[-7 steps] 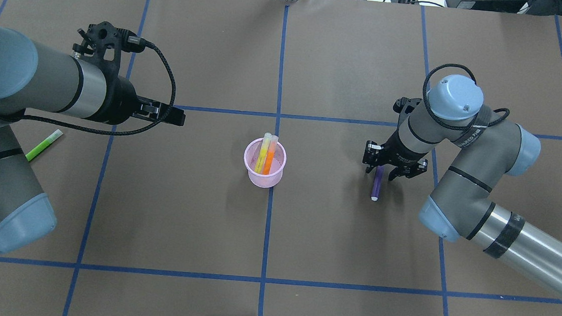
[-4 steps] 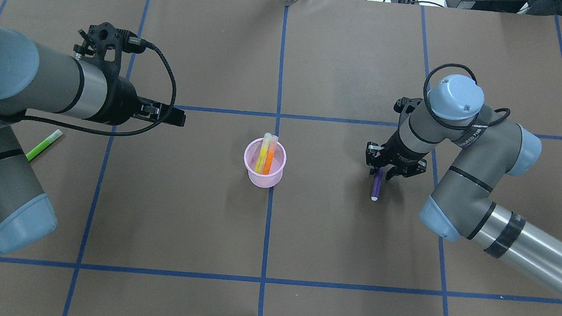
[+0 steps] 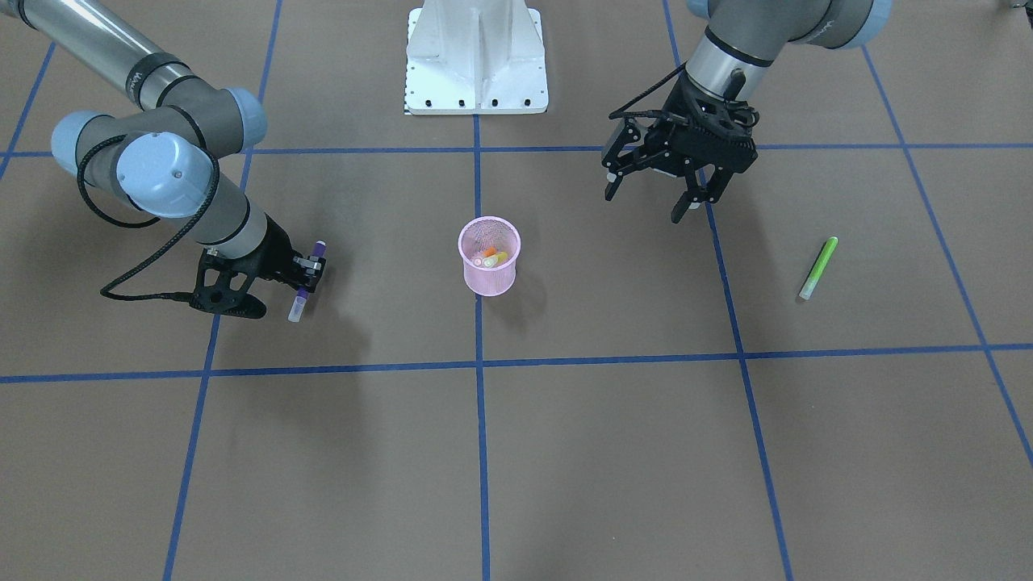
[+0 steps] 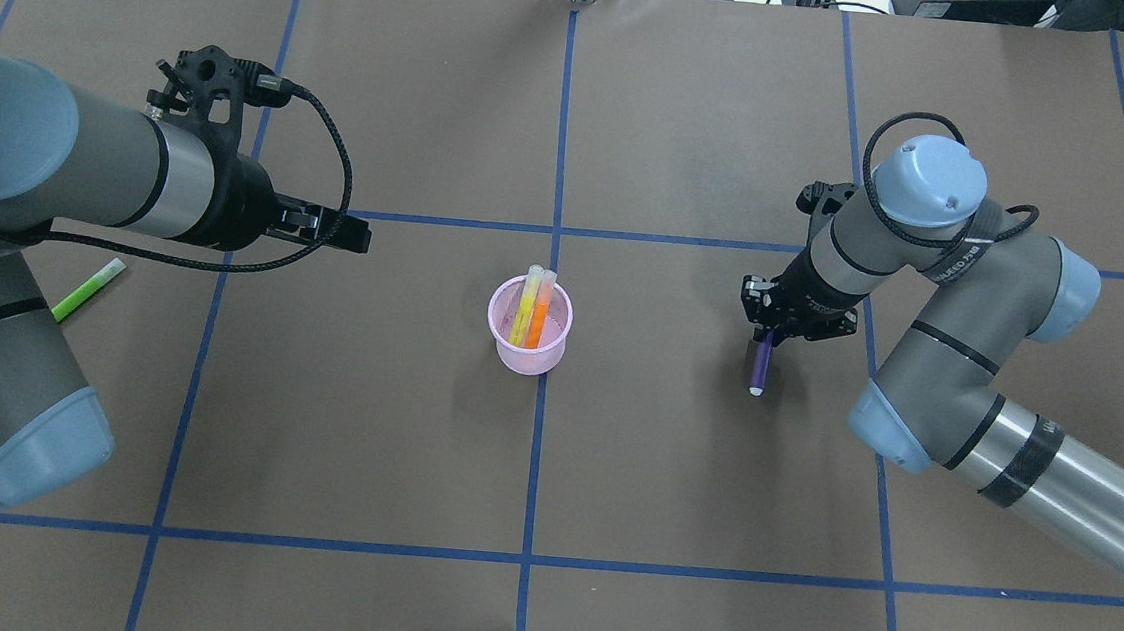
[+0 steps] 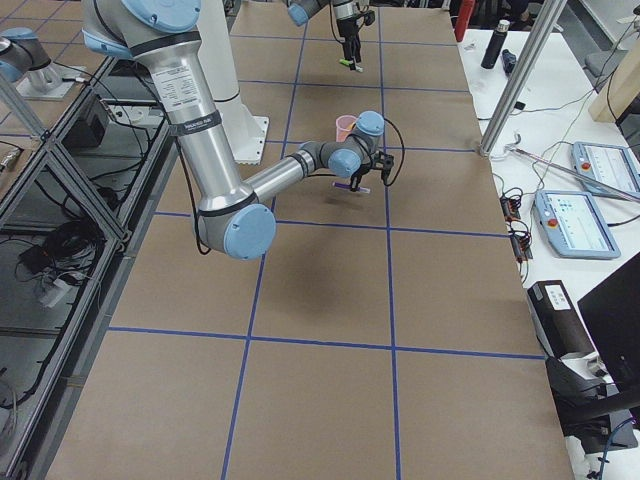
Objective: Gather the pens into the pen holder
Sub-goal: 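Carry the purple pen to the pink cup and drop it in with the right gripper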
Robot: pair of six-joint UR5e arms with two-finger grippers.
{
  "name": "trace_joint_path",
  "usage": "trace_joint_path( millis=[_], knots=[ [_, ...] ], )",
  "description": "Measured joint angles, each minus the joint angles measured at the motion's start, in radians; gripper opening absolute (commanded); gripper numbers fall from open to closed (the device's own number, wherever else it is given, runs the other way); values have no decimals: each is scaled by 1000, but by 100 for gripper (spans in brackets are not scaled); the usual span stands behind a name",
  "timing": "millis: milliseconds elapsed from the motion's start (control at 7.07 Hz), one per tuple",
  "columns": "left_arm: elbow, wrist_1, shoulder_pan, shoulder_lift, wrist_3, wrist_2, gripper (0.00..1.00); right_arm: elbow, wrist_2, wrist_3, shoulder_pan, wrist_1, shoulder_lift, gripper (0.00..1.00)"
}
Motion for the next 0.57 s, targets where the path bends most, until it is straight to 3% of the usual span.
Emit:
trace_joint_path(
  millis=[142, 283, 566],
  knots=[
    [-4, -7, -1, 13, 5, -1, 99, 50, -38, 8, 1, -24, 9, 0],
    [-9, -37, -1, 44, 14, -3, 99, 104, -130, 36, -24, -36, 15, 0],
    [-11, -130, -1, 128, 30, -8, 99, 171, -392, 154, -136, -57, 73, 0]
  ],
)
